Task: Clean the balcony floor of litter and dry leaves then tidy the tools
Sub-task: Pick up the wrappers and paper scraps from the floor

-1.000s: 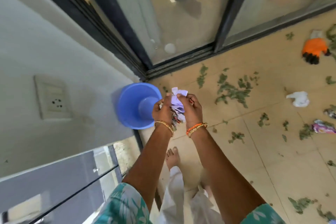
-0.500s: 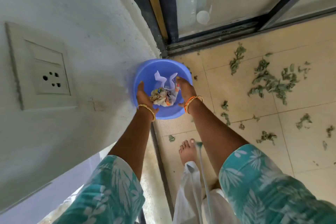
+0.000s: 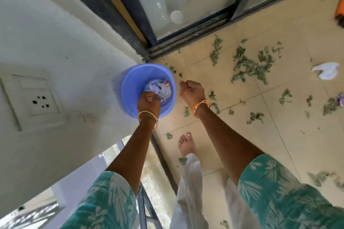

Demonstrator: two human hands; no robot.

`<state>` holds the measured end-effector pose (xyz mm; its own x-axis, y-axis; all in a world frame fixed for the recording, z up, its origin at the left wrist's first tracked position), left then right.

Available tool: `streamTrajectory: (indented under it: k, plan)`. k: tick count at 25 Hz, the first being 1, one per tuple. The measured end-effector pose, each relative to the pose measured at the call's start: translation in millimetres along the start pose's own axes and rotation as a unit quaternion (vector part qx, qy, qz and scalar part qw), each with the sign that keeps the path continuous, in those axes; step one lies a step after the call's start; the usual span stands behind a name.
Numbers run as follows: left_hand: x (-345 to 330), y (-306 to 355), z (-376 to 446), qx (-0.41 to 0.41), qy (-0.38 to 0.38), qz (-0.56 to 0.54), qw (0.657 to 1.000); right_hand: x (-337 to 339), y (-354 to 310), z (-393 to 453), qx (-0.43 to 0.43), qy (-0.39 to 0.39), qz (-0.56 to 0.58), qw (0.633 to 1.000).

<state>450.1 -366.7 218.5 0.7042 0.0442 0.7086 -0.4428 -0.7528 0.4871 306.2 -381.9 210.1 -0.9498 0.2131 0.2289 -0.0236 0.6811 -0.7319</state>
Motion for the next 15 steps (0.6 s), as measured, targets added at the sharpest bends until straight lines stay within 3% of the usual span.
streamTrajectory:
  k: [2, 6, 10, 15]
  plan:
    - [-6, 25, -29, -0.074, -0.042, 0.014, 0.996, 34, -3, -14, 0.095, 0.099, -0.104, 0.985]
    - [-50, 65, -99, -0.253, -0.097, 0.043, 0.962, 136, -3, -46, 0.177, 0.255, -0.107, 0.944]
    - [-97, 102, -200, -0.316, -0.161, 0.082, 0.931, 256, 27, -70, 0.153, 0.358, -0.069, 0.919]
    - [-192, 129, -332, -0.414, -0.283, 0.203, 0.841, 397, 94, -111, 0.062, 0.443, -0.023, 0.894]
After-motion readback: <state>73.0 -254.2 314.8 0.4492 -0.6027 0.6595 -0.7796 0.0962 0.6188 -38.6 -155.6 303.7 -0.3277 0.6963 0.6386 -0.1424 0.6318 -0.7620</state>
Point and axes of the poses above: each hand's wrist, its own z-axis towards the middle knuckle, its own x-axis out of the back of the hand, y = z × x, the point moved 1 cm from there along z, towards the middle knuckle, and after that the axes turned 5 degrees about y, right-handed, at the moved point
